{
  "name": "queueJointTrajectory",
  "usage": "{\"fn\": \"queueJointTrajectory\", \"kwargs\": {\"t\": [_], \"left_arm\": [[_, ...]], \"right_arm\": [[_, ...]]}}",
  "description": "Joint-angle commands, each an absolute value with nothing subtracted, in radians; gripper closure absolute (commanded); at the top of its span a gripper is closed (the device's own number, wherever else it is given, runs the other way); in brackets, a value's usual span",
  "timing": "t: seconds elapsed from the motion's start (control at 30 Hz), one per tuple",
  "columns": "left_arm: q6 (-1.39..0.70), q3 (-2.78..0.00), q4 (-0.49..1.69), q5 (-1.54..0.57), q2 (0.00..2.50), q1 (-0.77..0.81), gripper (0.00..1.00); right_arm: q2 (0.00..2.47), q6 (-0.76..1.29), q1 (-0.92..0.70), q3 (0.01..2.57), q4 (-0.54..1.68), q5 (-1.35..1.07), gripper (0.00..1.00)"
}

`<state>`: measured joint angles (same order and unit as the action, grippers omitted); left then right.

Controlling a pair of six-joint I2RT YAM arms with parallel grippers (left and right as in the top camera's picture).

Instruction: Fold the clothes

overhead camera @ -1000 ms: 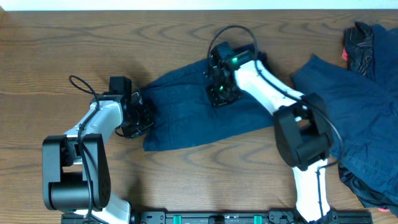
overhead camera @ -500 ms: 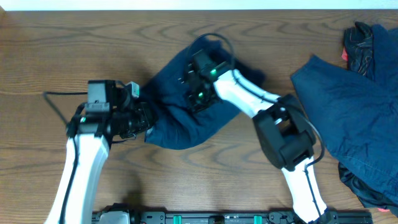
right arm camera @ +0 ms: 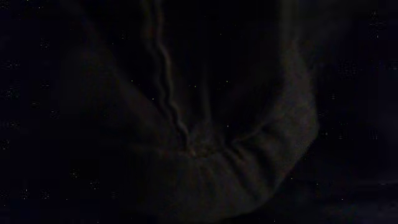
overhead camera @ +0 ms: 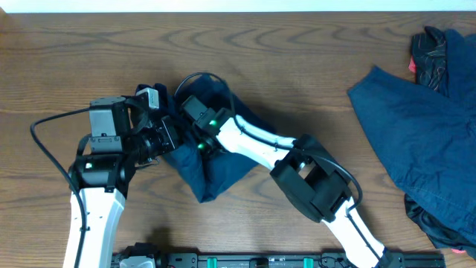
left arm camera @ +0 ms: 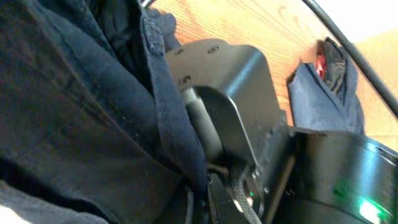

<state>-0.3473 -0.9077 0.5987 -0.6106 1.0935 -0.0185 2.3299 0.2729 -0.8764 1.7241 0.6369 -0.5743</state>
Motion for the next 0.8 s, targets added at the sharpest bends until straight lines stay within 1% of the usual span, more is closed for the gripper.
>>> {"fn": "queueJointTrajectory", "kwargs": {"t": [0.0, 0.1, 0.17, 0.37, 0.5, 0.63, 0.77], "left_arm": [[-0.343, -0.943, 0.576, -0.581, 1.106, -0.016, 0.94], [-0.341, -0.943, 0.566, -0.581, 1.126, -0.016, 0.94], [-0.341, -0.943, 0.56, -0.582, 1.139, -0.016, 0.94], [-0.341, -0.943, 0.515, -0.583, 1.18, -0.015, 0.94], [-0.342, -0.943, 0.443, -0.583, 1.213, 0.008, 0.94], [-0.342, -0.943, 0.338, -0.583, 1.269, 0.07, 0.94], [-0.364, -0.943, 0.238, -0.583, 1.364, 0.15, 0.94]], "right_arm": [[2.326, 0.284, -0.843, 1.78, 0.684, -0.511, 0.68], [2.279, 0.302, -0.781, 1.838, 0.74, -0.393, 0.61], [2.247, 0.338, -0.729, 1.872, 0.775, -0.315, 0.55], [2.197, 0.335, -0.559, 1.904, 0.862, -0.216, 0.55], [2.206, 0.292, -0.473, 1.864, 0.925, -0.213, 0.57], [2.206, 0.264, -0.44, 1.774, 0.921, -0.213, 0.59], [2.206, 0.265, -0.442, 1.693, 0.894, -0.214, 0.59]]}}
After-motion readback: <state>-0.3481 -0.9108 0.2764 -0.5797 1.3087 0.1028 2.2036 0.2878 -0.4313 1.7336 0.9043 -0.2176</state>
